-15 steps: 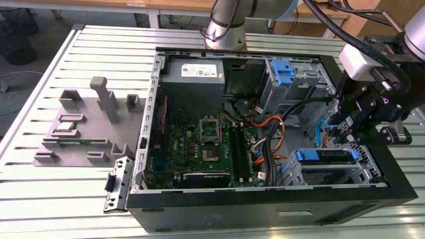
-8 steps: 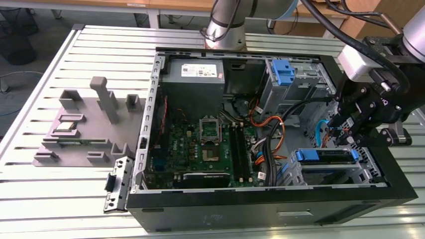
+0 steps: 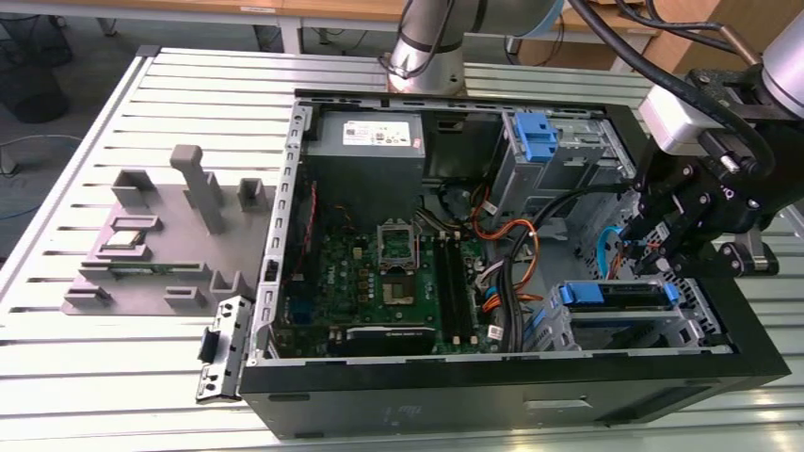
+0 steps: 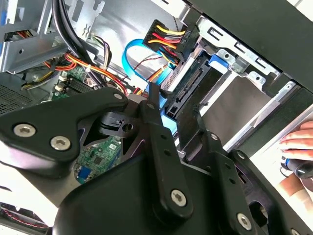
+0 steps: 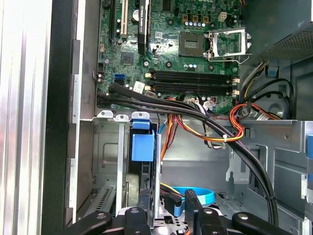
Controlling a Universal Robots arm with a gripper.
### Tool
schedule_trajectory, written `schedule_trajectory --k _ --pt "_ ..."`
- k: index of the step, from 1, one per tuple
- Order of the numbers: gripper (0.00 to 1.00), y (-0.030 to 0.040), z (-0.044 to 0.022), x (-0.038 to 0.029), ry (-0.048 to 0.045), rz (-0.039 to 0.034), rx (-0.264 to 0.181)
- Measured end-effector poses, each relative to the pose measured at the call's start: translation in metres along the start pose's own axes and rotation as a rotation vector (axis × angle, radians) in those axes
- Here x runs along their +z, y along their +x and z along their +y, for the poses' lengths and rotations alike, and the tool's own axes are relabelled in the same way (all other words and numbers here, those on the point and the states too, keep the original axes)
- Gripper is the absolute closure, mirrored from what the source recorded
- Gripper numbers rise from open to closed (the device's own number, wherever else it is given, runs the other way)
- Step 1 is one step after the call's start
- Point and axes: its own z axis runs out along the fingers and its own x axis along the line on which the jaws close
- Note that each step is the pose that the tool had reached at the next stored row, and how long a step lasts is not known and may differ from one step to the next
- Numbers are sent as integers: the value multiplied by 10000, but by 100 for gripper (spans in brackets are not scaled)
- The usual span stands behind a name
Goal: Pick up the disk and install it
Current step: 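Insert the first disk wire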
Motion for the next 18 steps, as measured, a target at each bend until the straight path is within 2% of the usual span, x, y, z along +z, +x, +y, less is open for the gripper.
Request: schedule_trajectory --k 4,5,11,12,16,17,18 --pt "59 0 0 0 0 0 0" --pt "66 0 0 1 0 0 0" --pt "67 0 0 1 0 0 0" --pt "75 0 0 1 0 0 0" --pt "76 0 0 2 0 0 0" --pt "82 0 0 2 0 0 0" --pt "84 0 0 2 0 0 0"
